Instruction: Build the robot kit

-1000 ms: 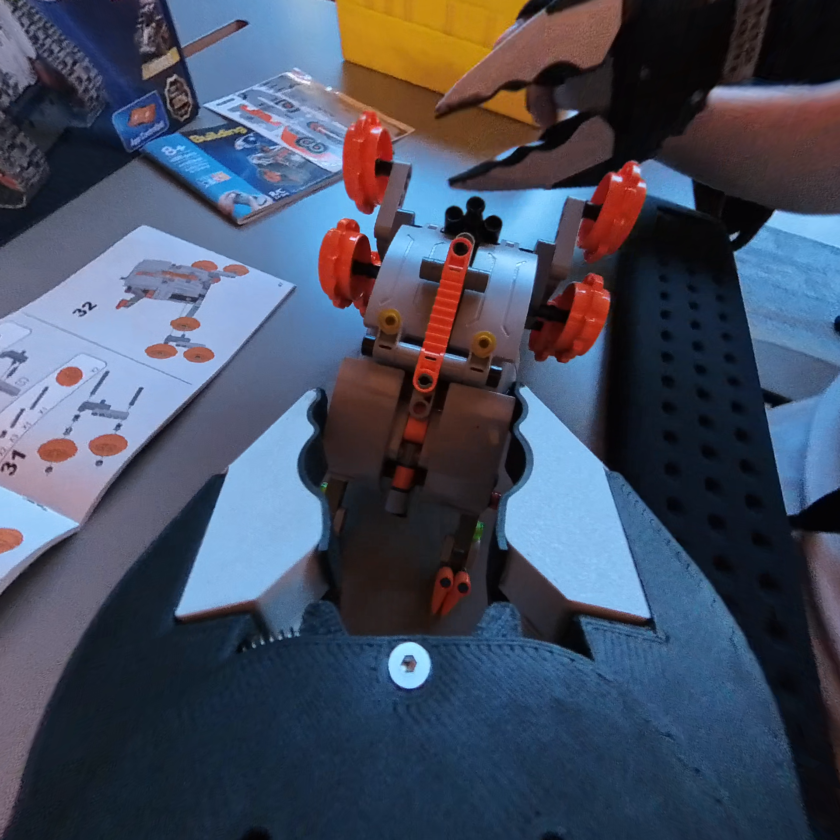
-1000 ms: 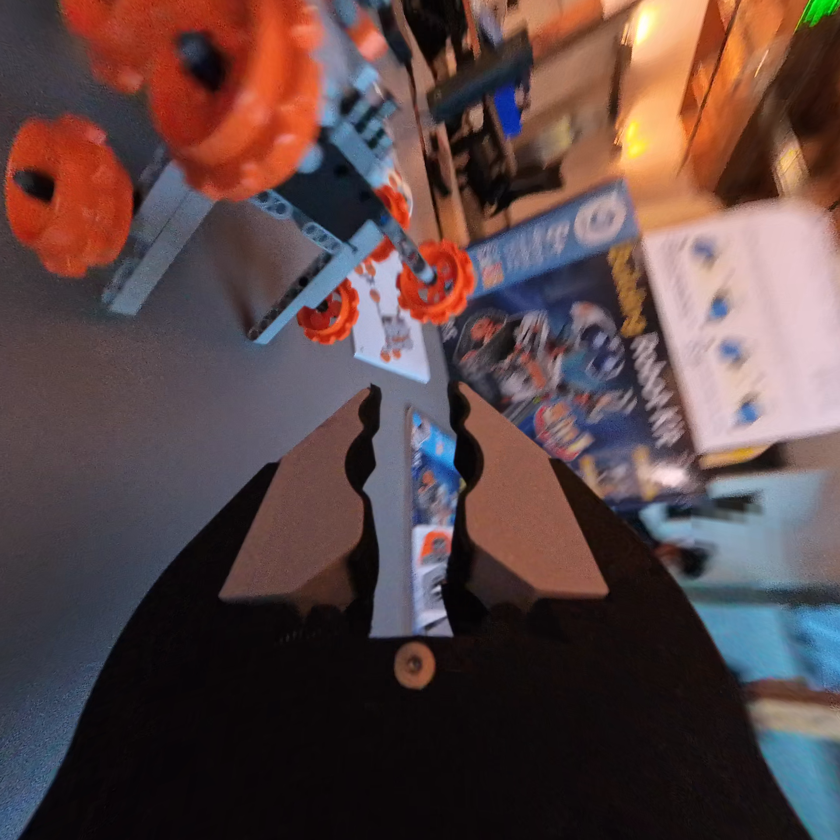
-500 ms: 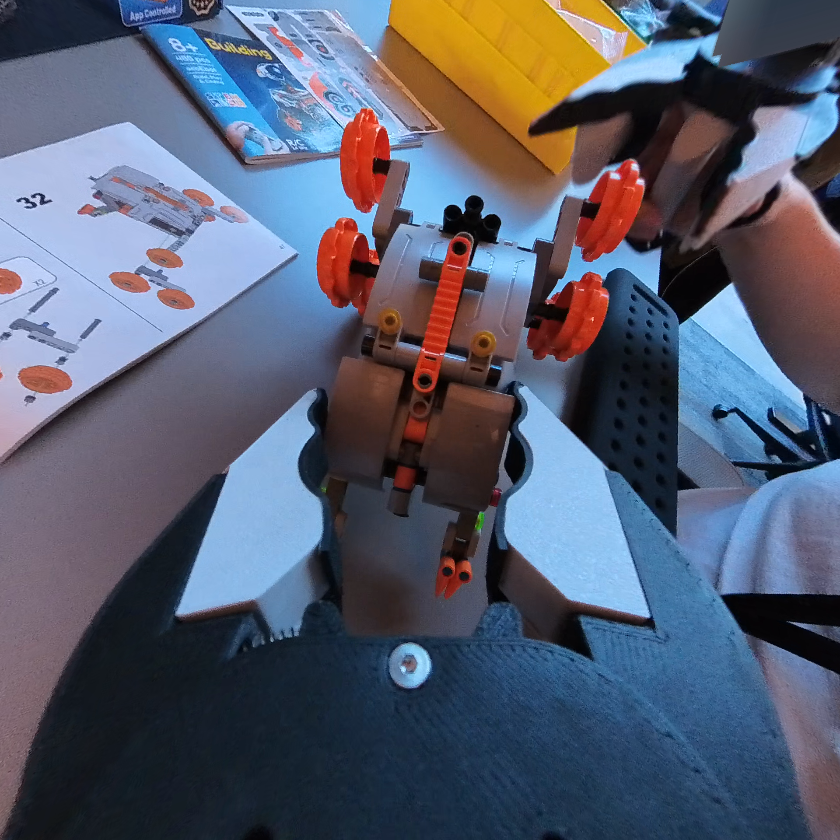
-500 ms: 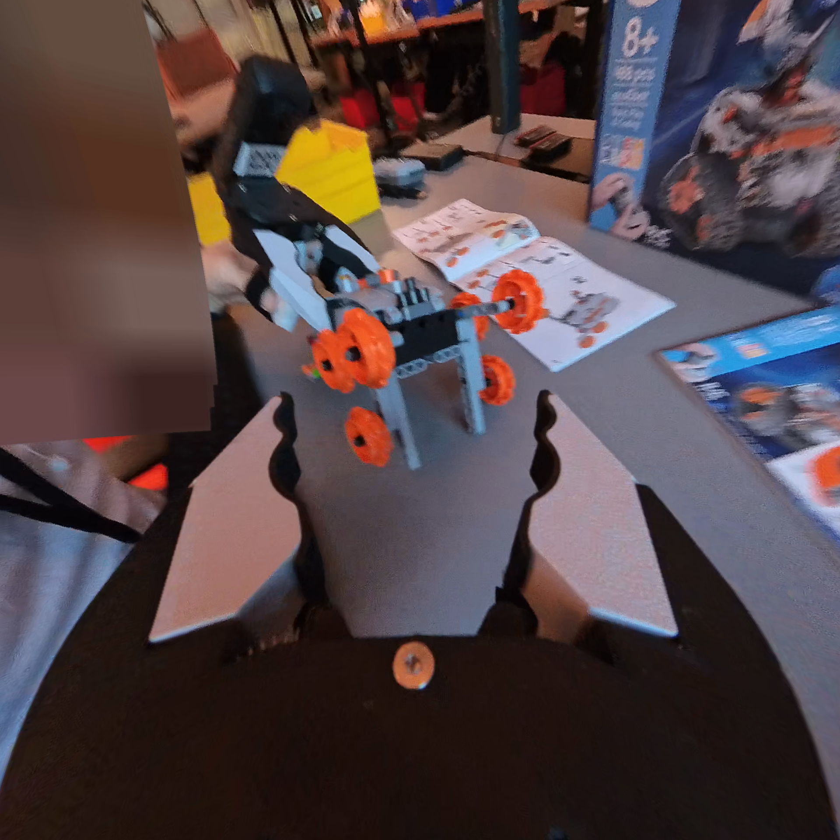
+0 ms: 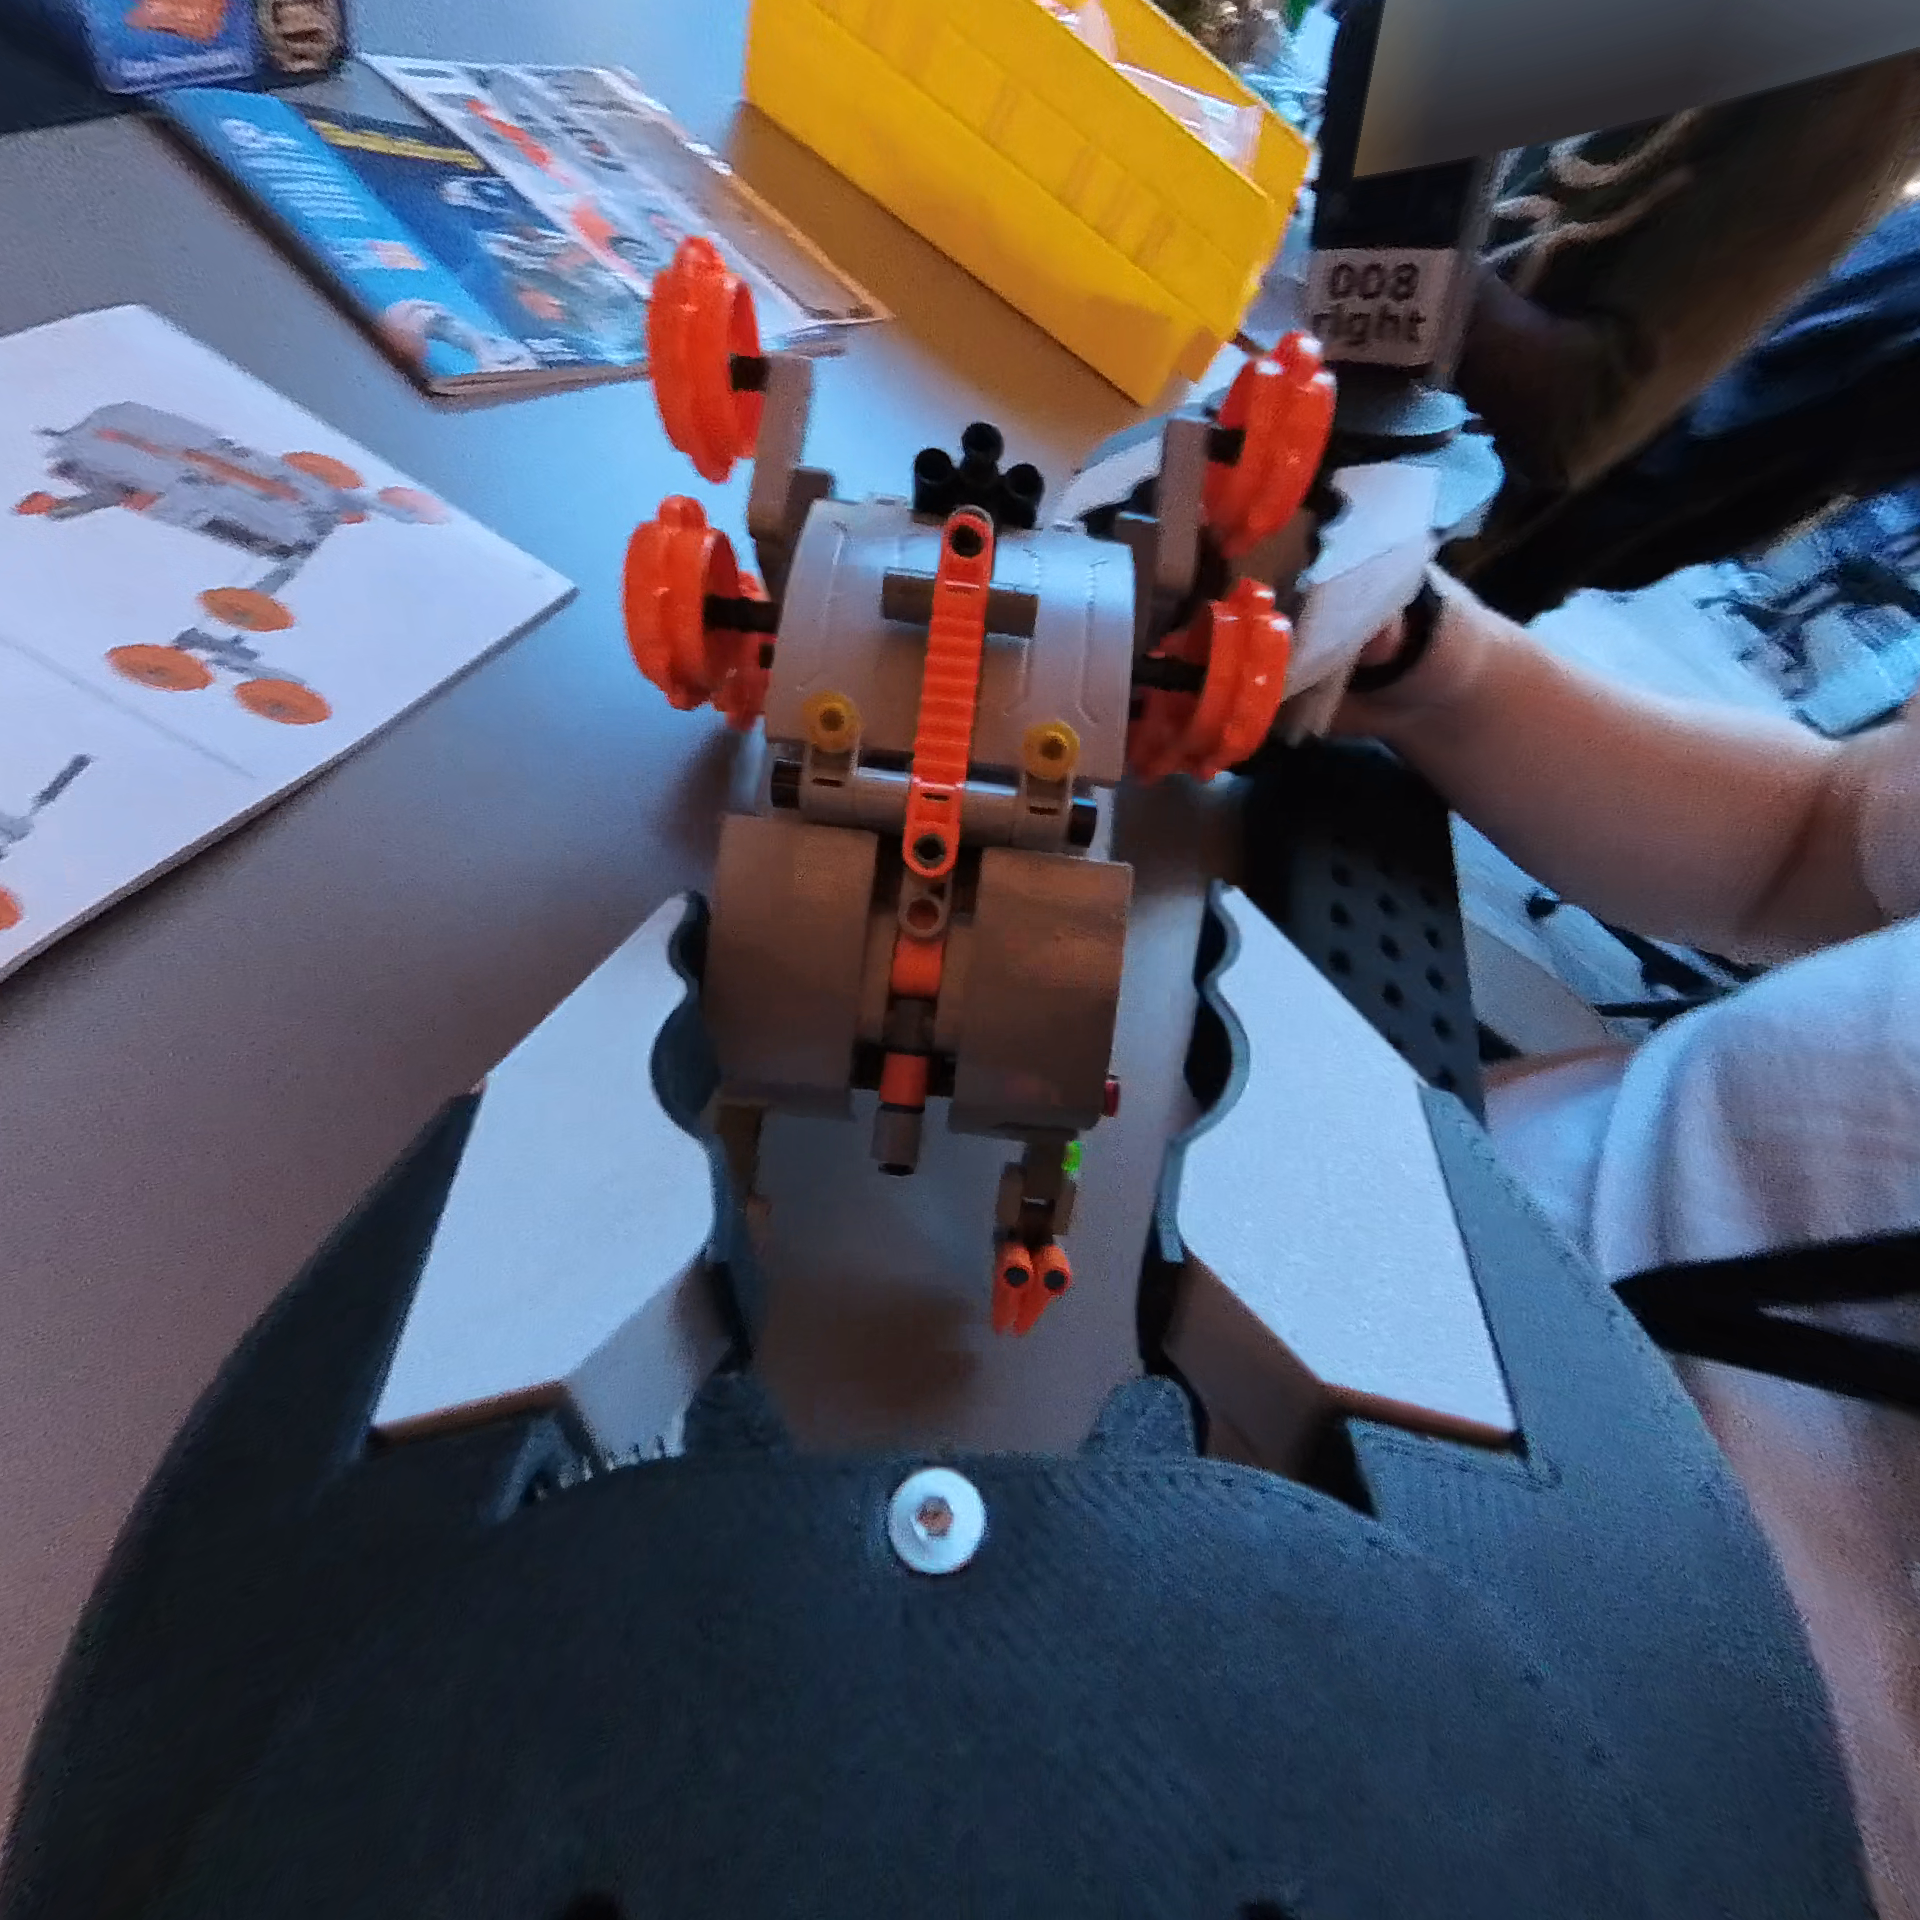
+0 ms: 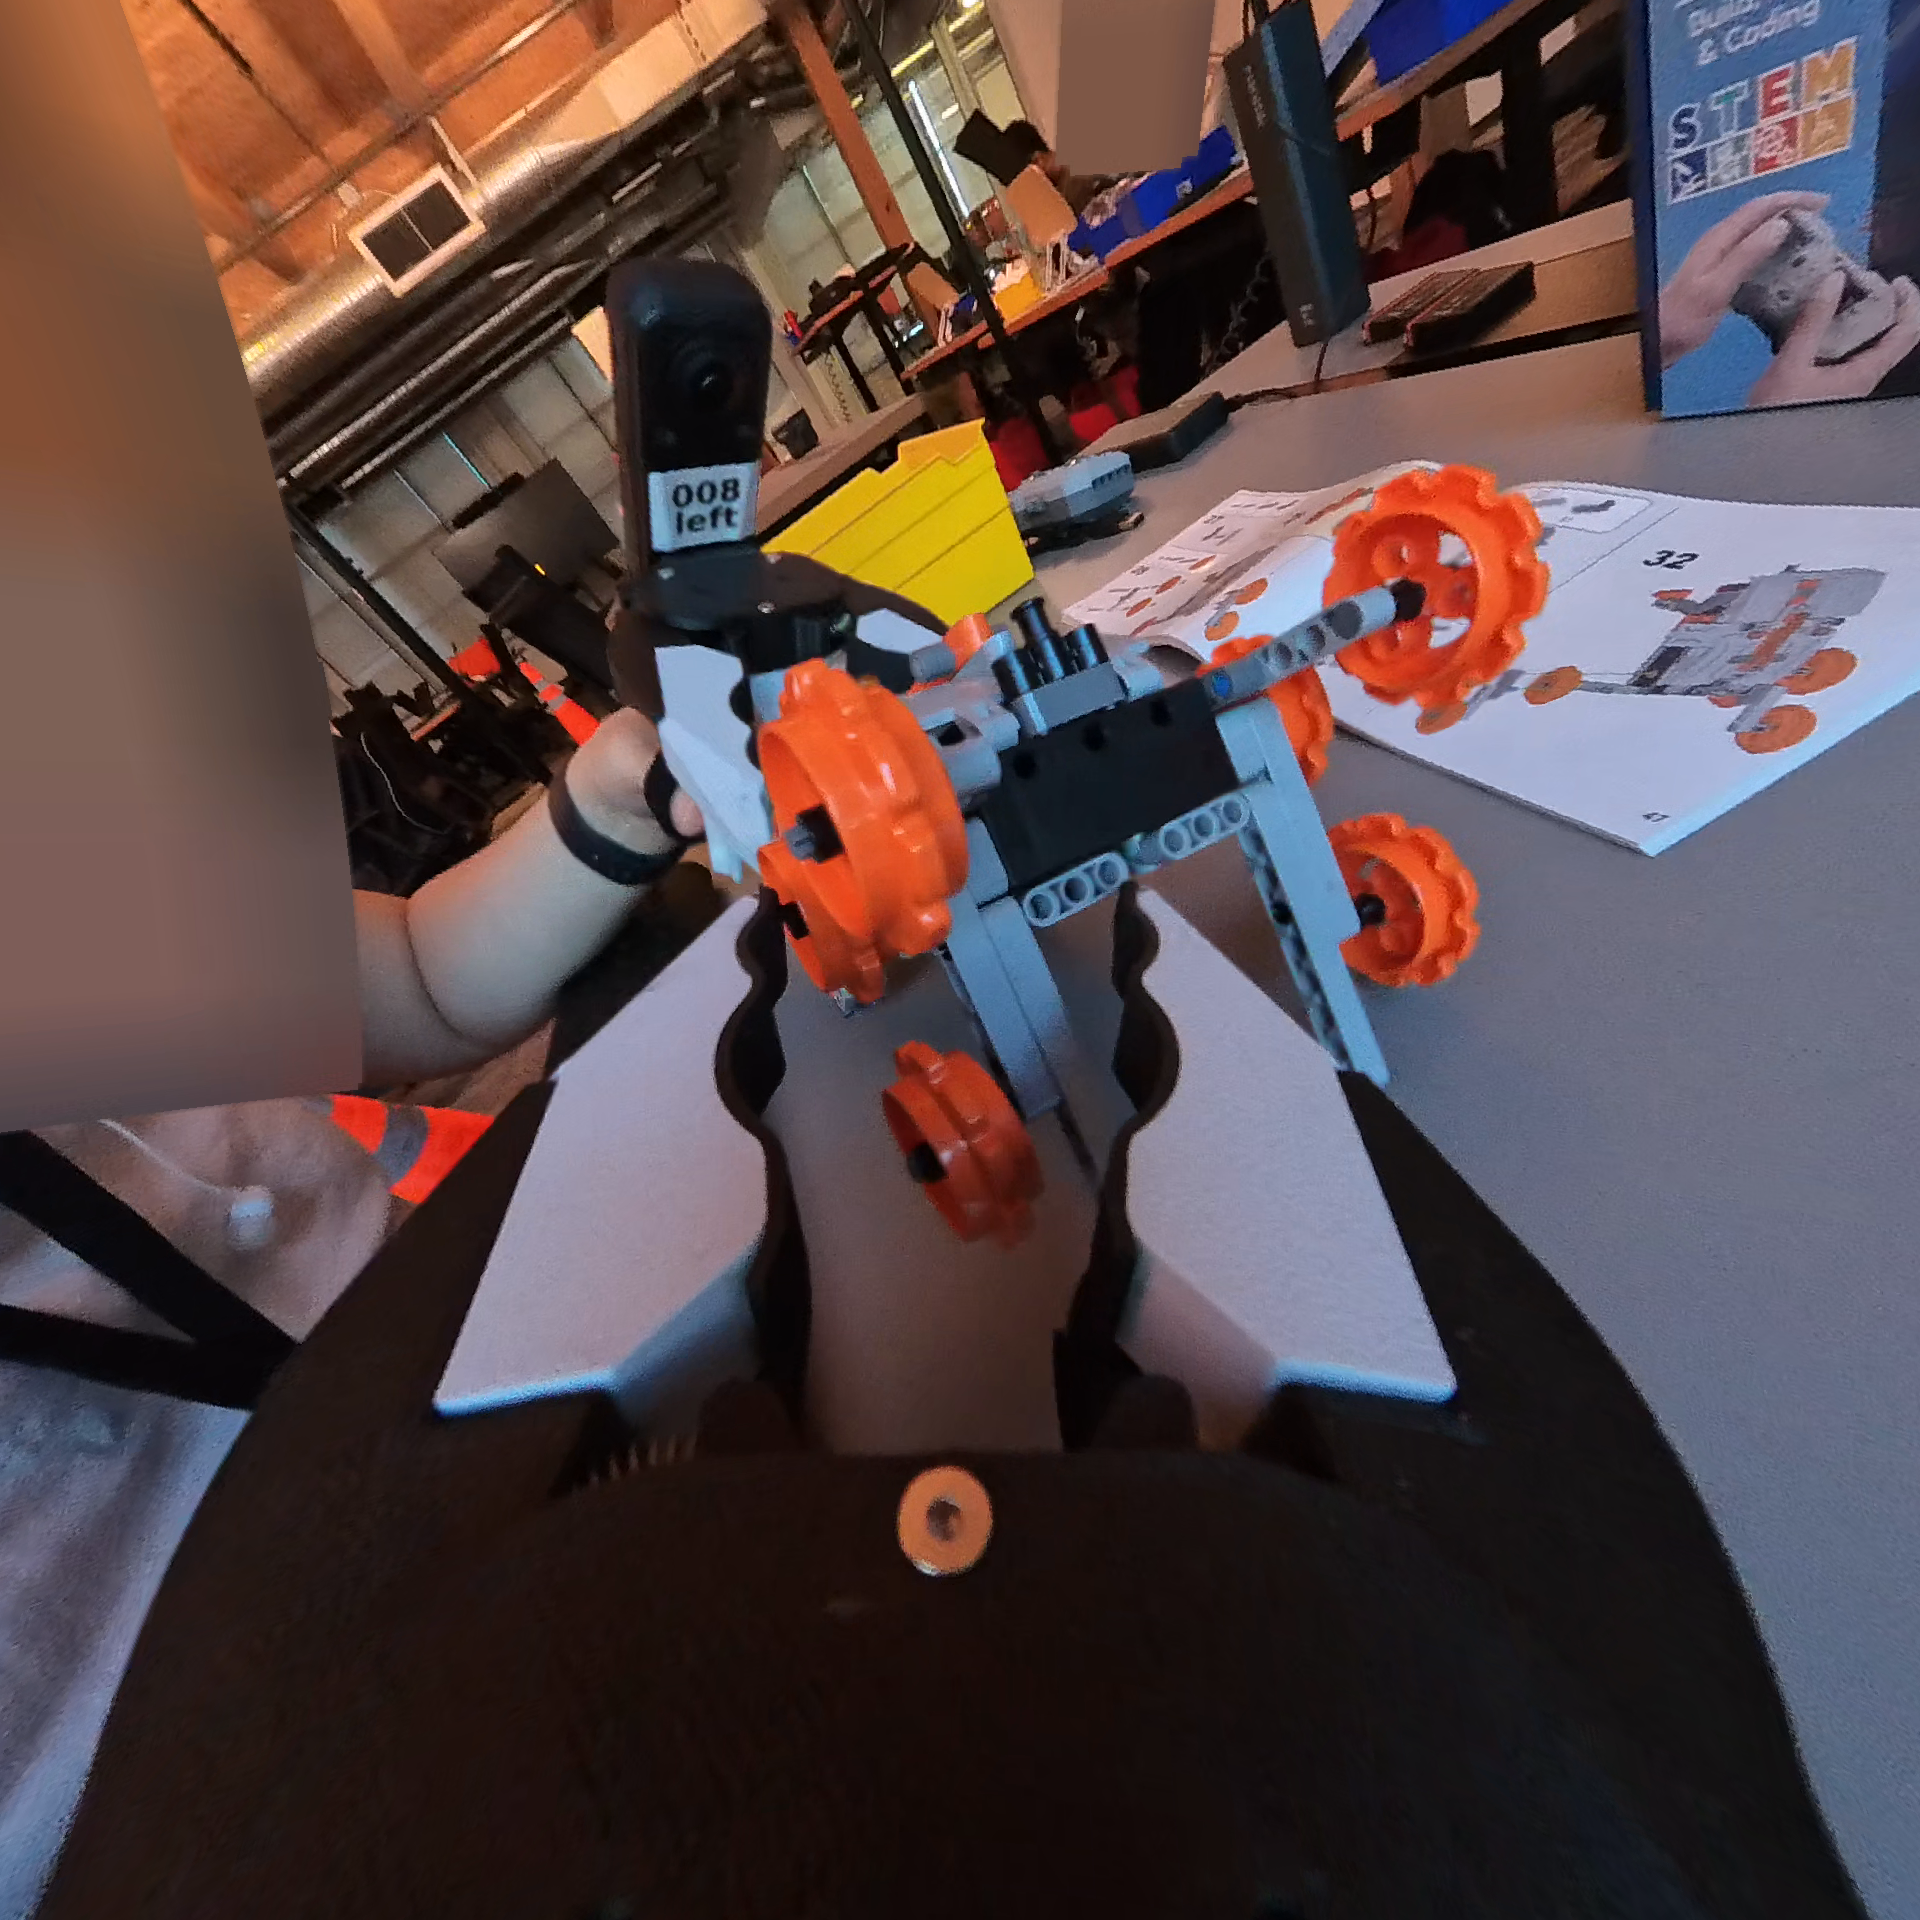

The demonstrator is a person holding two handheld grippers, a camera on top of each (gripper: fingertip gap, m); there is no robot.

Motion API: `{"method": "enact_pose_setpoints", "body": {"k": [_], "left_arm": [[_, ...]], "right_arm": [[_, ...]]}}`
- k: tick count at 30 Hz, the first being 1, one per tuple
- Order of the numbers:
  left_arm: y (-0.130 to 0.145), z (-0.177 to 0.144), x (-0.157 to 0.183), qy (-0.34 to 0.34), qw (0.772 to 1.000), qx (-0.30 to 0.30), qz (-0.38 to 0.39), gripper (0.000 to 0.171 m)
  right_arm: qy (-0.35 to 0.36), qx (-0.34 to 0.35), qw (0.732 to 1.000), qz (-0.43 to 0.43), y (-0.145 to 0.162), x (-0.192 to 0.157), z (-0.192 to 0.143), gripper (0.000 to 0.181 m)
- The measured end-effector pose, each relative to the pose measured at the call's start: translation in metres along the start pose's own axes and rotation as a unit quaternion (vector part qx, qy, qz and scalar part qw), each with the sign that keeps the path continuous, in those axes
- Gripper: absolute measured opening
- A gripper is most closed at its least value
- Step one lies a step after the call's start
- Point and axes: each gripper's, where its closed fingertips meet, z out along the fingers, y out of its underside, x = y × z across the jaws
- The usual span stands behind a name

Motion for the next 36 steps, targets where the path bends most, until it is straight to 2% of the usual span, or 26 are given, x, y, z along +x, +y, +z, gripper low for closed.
{"method": "enact_pose_setpoints", "body": {"k": [2, 5, 8, 11, 13, 17, 30, 34, 36], "left_arm": [[-0.006, 0.001, 0.004, 0.041, 0.999, 0.008, -0.022, 0.105], [-0.021, 0.004, -0.004, 0.053, 0.998, 0.020, -0.018, 0.111], [-0.017, 0.017, -0.005, 0.038, 0.999, -0.018, 0.025, 0.111], [0.006, 0.034, 0.003, 0.047, 0.993, -0.096, 0.047, 0.117], [0.017, 0.040, -0.003, 0.023, 0.988, -0.122, 0.087, 0.108], [0.013, 0.040, -0.002, 0.034, 0.991, -0.099, 0.085, 0.107], [-0.001, 0.038, -0.001, 0.045, 0.991, -0.040, 0.123, 0.105], [-0.014, 0.030, 0.003, 0.075, 0.991, -0.011, 0.113, 0.098], [-0.010, 0.031, 0.003, 0.085, 0.990, -0.023, 0.112, 0.098]], "right_arm": [[0.012, -0.010, 1.000, -0.018, 0.004, 0.003, -0.001, 0.057], [0.028, -0.010, 0.999, -0.044, 0.006, 0.008, 0.000, 0.055], [0.021, -0.018, 0.998, -0.058, 0.008, 0.006, 0.004, 0.055], [0.027, -0.034, 0.994, -0.100, 0.011, 0.006, 0.004, 0.055], [0.027, -0.048, 0.990, -0.133, 0.015, 0.005, 0.002, 0.053], [0.024, -0.047, 0.982, -0.180, 0.013, 0.000, -0.001, 0.046], [0.039, -0.074, 0.969, -0.234, 0.021, 0.004, 0.003, 0.048], [0.036, -0.071, 0.969, -0.232, 0.021, 0.005, 0.004, 0.049], [0.037, -0.071, 0.966, -0.248, 0.020, 0.005, 0.004, 0.050]]}}
